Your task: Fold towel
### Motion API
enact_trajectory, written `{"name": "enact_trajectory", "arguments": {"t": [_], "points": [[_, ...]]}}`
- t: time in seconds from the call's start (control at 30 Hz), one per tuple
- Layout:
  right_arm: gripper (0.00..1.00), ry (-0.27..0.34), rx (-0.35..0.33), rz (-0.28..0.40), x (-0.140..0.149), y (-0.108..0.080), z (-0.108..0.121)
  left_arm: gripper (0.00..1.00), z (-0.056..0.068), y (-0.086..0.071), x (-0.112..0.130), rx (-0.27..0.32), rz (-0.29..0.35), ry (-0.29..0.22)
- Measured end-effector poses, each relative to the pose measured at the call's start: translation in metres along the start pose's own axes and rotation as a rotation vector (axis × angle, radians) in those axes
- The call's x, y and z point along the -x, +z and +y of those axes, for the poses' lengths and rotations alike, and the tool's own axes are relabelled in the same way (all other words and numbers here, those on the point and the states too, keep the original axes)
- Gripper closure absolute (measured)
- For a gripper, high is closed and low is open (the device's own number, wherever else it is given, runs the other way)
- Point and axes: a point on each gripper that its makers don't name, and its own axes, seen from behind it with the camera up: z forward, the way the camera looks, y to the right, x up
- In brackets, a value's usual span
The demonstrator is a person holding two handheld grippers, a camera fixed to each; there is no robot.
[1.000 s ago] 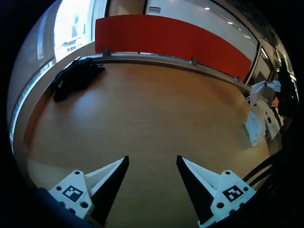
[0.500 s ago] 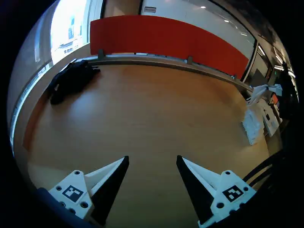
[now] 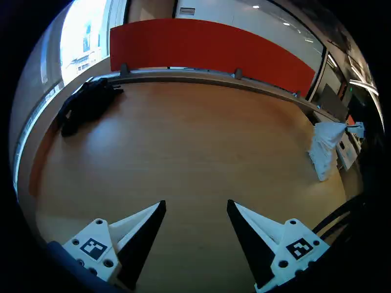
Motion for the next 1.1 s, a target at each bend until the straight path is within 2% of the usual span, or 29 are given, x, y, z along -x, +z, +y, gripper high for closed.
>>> {"name": "enact_trajectory", "arguments": {"t": [0.37, 0.77, 1.1], "points": [[0.97, 0.048, 0.034, -0.049, 0.039, -0.002, -0.001, 0.07, -0.001, -0.003, 0.0, 0.002, 0.003, 0.009], [0.97, 0.12, 0.05, -0.13, 0.087, 0.013, -0.002, 0.07, -0.004, -0.007, 0.004, -0.006, 0.0, 0.01], [0.97, 0.172, 0.055, -0.179, 0.111, 0.022, 0.005, 0.07, -0.008, -0.009, 0.007, -0.015, -0.003, 0.008]]}}
